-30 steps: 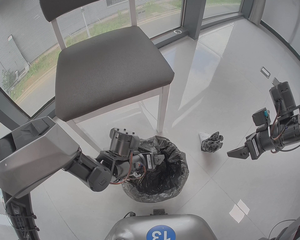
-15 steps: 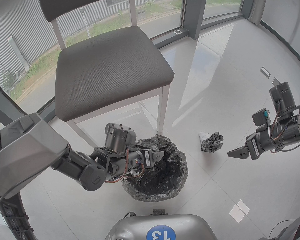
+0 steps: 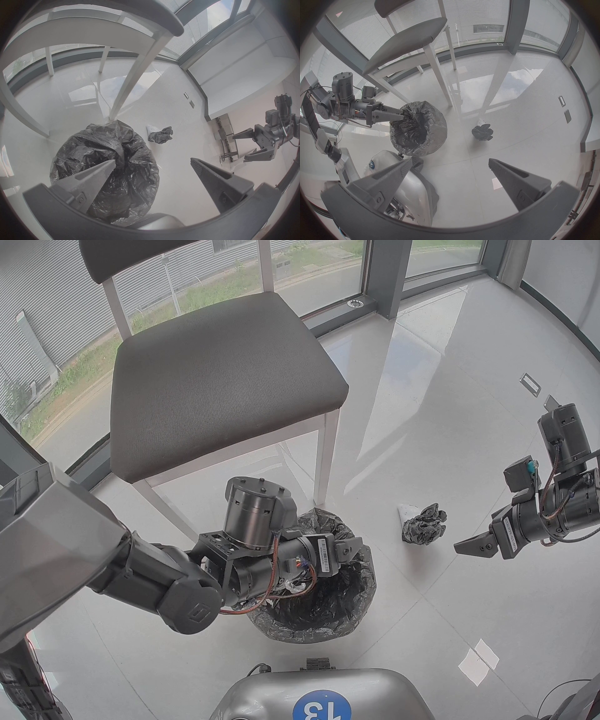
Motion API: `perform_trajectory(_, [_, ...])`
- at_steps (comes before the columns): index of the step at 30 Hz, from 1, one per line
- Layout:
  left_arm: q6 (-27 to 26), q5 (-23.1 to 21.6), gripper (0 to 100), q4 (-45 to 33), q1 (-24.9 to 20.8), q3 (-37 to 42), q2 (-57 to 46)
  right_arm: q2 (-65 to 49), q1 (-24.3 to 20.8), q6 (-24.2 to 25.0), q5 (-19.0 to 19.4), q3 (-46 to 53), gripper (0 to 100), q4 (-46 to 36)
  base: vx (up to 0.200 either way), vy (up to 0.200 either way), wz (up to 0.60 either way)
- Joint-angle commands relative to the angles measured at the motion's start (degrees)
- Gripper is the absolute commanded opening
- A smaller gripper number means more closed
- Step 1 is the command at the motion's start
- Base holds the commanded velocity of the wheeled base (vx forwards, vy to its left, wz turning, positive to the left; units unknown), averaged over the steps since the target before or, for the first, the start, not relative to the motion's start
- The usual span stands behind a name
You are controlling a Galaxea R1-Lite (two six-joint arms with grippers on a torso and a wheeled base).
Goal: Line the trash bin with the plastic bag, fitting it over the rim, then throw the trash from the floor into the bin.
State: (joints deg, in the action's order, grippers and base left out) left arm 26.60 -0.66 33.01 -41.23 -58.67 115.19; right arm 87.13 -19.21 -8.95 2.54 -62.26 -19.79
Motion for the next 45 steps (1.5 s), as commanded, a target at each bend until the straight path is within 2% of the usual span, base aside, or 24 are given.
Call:
perform_trajectory(1, [0.03, -0.57, 100, 0.21, -0.34, -0.56, 0.04, -0.03, -0.04, -0.02, 0.01, 0.03, 100, 0.01, 0.0, 0.0, 0.0])
perform_trajectory(7, [1.26, -1.63, 100, 0.83, -3.33, -2.15, 3.73, 0.06, -0.04, -0.02, 0.01, 0.21, 100, 0.01, 0.0, 0.0, 0.0])
perform_trajectory(13, [1.35, -1.54, 100, 1.44, -2.8, -6.98, 10.58, -0.47, 0.14, 0.07, 0.01, 0.47, 100, -0.08, 0.0, 0.0, 0.0])
perform_trajectory(21, [1.09, -0.75, 100, 1.44, 1.15, -10.32, 15.15, -0.73, 0.49, -0.02, 0.01, 1.0, 100, -0.08, 0.0, 0.0, 0.0])
perform_trajectory(28, [0.38, 0.31, 100, 1.35, 7.13, -10.32, 14.71, -0.64, 0.93, -0.02, 0.01, 1.0, 100, -0.08, 0.0, 0.0, 0.0])
perform_trajectory(32, [0.38, 0.31, 100, 1.09, 8.71, -10.23, 14.01, -0.64, 1.11, -0.02, 0.01, 1.0, 100, -0.08, 0.0, 0.0, 0.0])
perform_trajectory(36, [0.47, 0.31, 100, 1.09, 7.92, -9.97, 13.83, -0.55, 1.11, -0.02, 0.01, 1.0, 100, -0.08, 0.0, 0.0, 0.0])
perform_trajectory(41, [0.82, 0.31, 100, 0.83, 4.4, -9.0, 11.2, -0.55, 1.19, -0.02, 0.01, 1.26, 100, -0.17, 0.0, 0.0, 0.0])
perform_trajectory(45, [1.17, 0.39, 100, 0.91, 1.68, -5.14, 8.03, -0.47, 1.11, -0.19, 0.1, 2.93, 100, -0.08, 0.0, 0.0, 0.0])
